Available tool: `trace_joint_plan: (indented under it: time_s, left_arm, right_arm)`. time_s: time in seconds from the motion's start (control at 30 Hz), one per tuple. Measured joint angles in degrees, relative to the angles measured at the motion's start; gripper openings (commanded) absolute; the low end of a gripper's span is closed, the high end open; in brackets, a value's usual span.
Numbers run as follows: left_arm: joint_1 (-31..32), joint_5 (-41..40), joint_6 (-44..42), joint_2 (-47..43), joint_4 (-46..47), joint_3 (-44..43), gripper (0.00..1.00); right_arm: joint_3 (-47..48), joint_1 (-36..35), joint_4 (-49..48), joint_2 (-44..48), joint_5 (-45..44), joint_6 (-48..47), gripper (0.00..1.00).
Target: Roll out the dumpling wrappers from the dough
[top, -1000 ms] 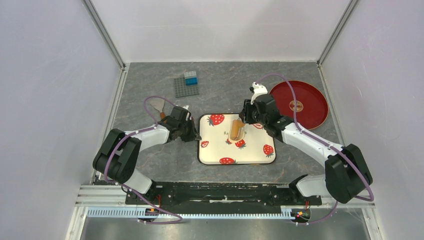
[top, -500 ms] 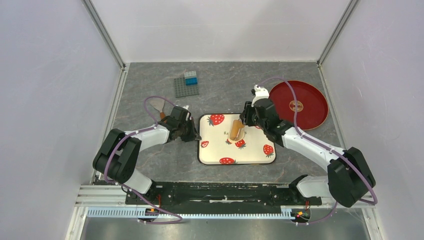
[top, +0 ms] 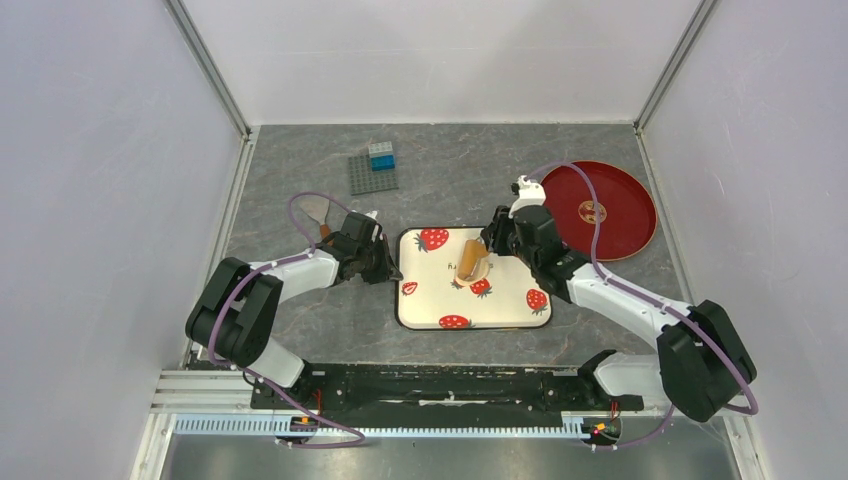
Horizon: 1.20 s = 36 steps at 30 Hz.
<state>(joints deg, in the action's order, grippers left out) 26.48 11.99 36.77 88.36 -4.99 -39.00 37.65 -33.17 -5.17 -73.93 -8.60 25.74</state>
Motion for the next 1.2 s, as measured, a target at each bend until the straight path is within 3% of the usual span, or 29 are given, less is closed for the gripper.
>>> trace_joint_plan:
  time_s: [0.7, 1.03, 1.2]
  left_arm:
    - [0.0, 0.0, 0.0, -0.02, 0.0, 0.0, 0.02]
    - [0.0, 0.0, 0.0, -0.02, 0.0, 0.0, 0.02]
    - [0.0, 0.0, 0.0, -0.02, 0.0, 0.0, 0.02]
  right_arm:
    - [0.17, -2.29, -2.16, -1.29, -3.15, 1.55, 0.0]
    - [3.52, -4.33, 2.64, -0.33, -3.48, -1.6, 0.0]
    - [3.48, -5.88, 9.86, 4.31, -3.39, -2.78, 0.0]
